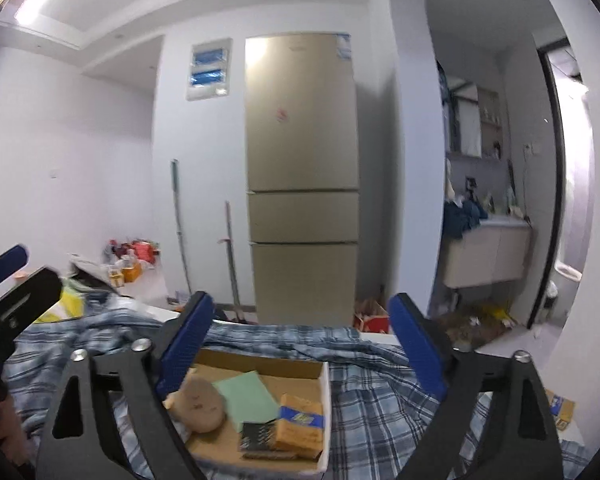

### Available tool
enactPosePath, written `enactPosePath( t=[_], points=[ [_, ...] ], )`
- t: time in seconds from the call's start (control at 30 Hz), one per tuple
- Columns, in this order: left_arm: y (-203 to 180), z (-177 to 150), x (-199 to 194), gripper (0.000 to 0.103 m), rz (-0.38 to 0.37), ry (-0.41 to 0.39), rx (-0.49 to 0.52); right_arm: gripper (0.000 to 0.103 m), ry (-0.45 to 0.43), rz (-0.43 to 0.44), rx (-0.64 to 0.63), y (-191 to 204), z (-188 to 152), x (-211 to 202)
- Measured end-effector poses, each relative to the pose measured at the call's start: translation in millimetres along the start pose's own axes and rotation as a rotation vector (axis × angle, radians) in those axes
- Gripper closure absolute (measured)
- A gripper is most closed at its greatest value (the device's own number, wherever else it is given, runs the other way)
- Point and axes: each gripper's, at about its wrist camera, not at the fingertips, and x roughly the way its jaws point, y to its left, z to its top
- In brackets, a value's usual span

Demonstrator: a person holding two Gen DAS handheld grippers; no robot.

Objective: Organize soft objects
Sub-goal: 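Withdraw both tools from the box toward the white cable, then close the right gripper on the coiled white USB cable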

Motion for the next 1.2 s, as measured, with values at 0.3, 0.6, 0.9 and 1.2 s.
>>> enactPosePath(
  t=[0.3, 0.6, 0.9, 1.2],
  points=[
    [-1, -13, -82, 0.0, -0.026, -0.03, -0.038, 0.009, 0.025, 0.016, 0.02, 7, -18, -69],
    [-7, -60, -100, 0.0, 0.051, 0.086, -0.03, 0.009, 0.156, 0.033, 0.055, 15, -68, -78],
    [1, -98, -70, 0.0, 0.037, 0.203, -0.006, 0.009, 0.313, 0.104, 0.079, 19, -105, -54],
    [12, -106, -59, 0.0, -0.012, 0.275, -0.075, 0.017, 0.452, 0.152, 0.077, 23, -124, -36]
  ],
)
